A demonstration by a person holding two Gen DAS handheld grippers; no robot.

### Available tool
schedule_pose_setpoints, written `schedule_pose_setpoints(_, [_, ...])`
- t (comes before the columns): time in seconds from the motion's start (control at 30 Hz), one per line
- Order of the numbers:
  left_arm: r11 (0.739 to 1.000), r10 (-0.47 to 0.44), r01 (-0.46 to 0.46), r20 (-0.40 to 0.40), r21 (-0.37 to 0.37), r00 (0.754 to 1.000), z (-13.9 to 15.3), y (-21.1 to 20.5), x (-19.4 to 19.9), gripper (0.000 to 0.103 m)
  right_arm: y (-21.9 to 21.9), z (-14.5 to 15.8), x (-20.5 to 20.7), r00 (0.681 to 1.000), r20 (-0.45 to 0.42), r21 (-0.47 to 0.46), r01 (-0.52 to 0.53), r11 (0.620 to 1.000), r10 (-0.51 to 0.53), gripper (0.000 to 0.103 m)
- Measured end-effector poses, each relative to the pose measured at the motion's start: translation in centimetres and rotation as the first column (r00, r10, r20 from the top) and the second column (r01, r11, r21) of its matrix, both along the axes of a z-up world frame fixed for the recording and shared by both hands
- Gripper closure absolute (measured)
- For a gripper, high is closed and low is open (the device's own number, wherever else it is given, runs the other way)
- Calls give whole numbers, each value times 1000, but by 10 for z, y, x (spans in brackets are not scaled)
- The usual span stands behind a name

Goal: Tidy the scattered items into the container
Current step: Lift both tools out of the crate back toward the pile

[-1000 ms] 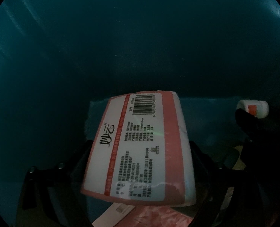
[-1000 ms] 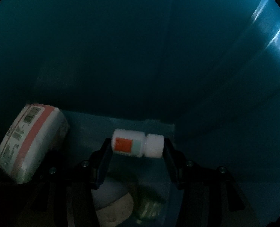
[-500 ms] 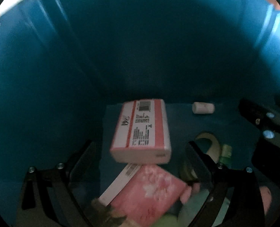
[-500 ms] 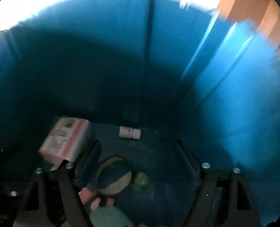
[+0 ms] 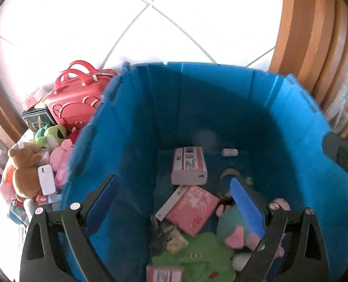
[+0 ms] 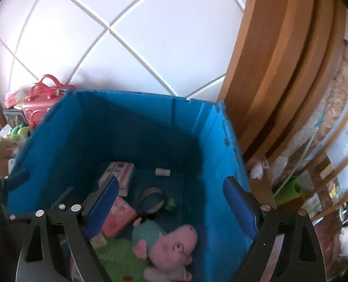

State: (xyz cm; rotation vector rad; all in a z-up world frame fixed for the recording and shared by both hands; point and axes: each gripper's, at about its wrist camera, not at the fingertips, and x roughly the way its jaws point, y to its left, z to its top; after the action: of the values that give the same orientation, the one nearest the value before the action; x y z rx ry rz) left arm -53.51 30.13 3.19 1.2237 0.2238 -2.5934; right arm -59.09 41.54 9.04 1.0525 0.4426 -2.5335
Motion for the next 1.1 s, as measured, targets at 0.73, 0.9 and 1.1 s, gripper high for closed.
schedule_pose_setpoints(0.73, [995,-80,58,-281,-83,956,47,-122,267,3,-47,32,257,983,-144,-217,-141,966,111,0])
schedule_pose_setpoints(0.9, [994,-40,12,-263,-109,964,27,-195,330,3,-98,20,323,974,-186,-268,-177,947,130,0])
schedule_pose_setpoints(1.1, [995,24,-44,-229,-85,973,-13,-276,382,3,-156,-1,374,960,-187,-301,-260,917,210,0])
